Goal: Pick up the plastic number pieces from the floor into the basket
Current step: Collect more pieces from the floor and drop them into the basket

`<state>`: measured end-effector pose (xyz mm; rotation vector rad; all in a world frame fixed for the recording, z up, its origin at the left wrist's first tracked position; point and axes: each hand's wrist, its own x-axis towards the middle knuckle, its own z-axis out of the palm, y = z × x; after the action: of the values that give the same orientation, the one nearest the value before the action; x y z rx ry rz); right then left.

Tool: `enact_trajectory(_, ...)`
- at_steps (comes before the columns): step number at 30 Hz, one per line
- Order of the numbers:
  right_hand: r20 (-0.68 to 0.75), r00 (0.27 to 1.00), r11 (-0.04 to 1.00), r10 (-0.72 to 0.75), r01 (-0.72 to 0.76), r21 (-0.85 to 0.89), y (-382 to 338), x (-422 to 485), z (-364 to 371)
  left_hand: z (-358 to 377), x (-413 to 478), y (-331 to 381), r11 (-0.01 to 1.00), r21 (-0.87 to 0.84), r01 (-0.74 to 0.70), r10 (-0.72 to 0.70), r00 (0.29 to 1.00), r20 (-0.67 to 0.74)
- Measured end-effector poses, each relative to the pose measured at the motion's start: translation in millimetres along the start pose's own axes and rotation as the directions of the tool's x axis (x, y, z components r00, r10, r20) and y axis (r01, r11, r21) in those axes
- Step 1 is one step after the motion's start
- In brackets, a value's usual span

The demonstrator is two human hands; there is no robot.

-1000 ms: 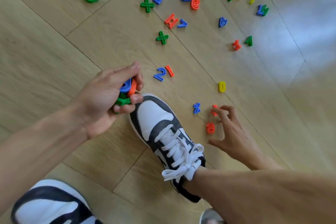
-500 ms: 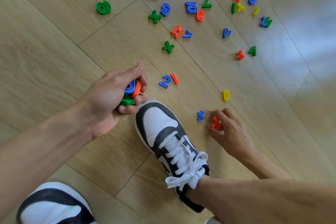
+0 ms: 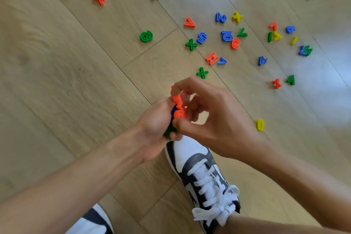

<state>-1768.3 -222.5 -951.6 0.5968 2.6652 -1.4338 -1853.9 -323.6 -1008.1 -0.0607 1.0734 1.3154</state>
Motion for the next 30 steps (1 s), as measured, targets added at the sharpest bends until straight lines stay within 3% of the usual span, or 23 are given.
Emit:
enact_trajectory(4,0.002,0.996,0.978,-0.093,0.092,-0.188,-7.1,18.4,12.6,-21.4,-10.7,10.2,0.983,-0.173,-0.062,0.053,0.997,-0.055)
enact_trajectory(9,-0.02,0.958,0.949,-0.287,0.281,-0.139,-33.9,63.5,36.7,-53.7,-36.5,33.3,0.92,-0.213,-0.329,0.278,0.931,-0.236)
enact_trajectory(12,0.068,0.912,0.91,-0.403,0.408,-0.073,-71.6,112.6,61.3,-87.5,-61.0,55.4,0.807,-0.309,-0.503,0.37,0.839,-0.399)
enact_trajectory(13,0.133,0.879,0.883,-0.458,0.468,-0.046,-96.1,134.8,80.0,-108.8,-78.9,65.2,0.747,-0.31,-0.588,0.405,0.773,-0.489)
enact_trajectory(15,0.209,0.837,0.85,-0.506,0.525,-0.047,-128.3,164.6,98.7,-130.8,-95.9,83.8,0.667,-0.344,-0.661,0.398,0.707,-0.585)
enact_trajectory(19,0.339,0.708,0.748,-0.62,0.663,-0.017,-207.0,223.4,163.0,-196.0,-153.5,118.6,0.49,-0.272,-0.829,0.386,0.485,-0.784)
enact_trajectory(21,0.374,0.664,0.723,-0.648,0.69,0.028,-240.7,246.7,196.1,-229.6,-179.7,133.3,0.412,-0.252,-0.876,0.39,0.419,-0.82)
enact_trajectory(24,0.38,0.696,0.761,-0.609,0.649,0.03,-271.4,267.5,229.0,-275.0,-203.9,147.5,0.338,-0.261,-0.904,0.375,0.383,-0.844)
enact_trajectory(26,0.371,0.75,0.817,-0.548,0.574,0.048,-273.8,276.9,233.9,-303.4,-213.0,152.4,0.377,-0.241,-0.894,0.3,0.364,-0.882)
enact_trajectory(30,0.364,0.833,0.907,-0.417,0.406,0.112,-232.9,288.5,206.5,-346.8,-219.0,149.0,0.739,-0.132,-0.661,0.109,0.31,-0.944)
